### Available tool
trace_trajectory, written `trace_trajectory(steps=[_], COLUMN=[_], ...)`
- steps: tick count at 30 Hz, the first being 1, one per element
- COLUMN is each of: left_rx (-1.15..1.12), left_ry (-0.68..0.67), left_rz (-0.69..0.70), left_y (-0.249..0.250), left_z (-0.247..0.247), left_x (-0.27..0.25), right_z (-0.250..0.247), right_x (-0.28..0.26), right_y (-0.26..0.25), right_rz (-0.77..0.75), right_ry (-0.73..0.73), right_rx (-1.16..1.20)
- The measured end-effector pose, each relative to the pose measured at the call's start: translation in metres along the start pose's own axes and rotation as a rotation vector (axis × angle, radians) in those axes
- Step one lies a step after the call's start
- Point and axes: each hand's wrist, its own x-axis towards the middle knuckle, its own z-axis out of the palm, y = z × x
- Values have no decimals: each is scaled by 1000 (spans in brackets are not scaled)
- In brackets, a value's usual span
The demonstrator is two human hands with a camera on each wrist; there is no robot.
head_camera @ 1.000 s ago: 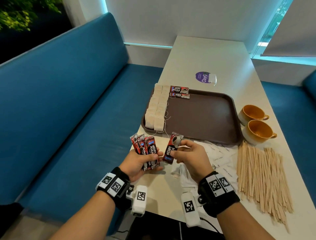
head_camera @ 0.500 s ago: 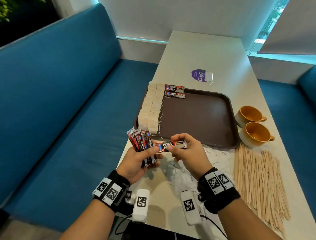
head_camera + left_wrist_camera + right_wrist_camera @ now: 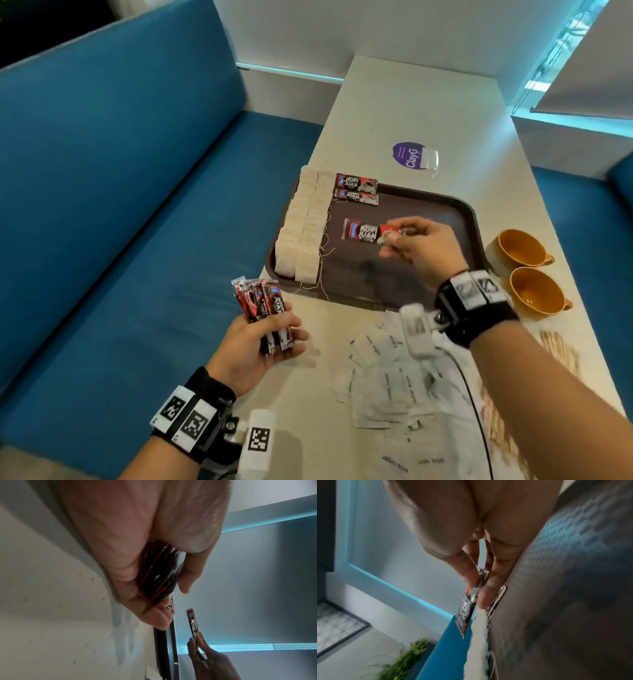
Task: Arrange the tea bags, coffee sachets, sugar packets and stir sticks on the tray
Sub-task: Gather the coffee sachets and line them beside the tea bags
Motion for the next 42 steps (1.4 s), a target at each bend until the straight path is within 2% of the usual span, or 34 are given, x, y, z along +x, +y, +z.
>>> trace_trajectory(steps=[3,7,11,14,19,32,42], left_rx=[49,93,100,103,103,117,96], left_ry=[-33,-31,-28,-24,-24,-9,-26], left_rz=[-18,-12,-27,-50,-82,-97,-115], left_y=[0,0,0,0,0,4,5], left_z=[-3,-2,-3,-4,-6,-3,-3], left_x=[3,4,5,6,7,4,4], right_z=[-5,1,15,19,28,33,28], right_x=[58,117,150,171,185,195,199], right_y=[-12,-12,-1,3,-8,-1,3], right_rz=[15,24,56,70,39,-35,19], right_ry=[63,63,28,99,112,201,235], right_rx=[-33,-292,-505,-680,-874,-756,-742])
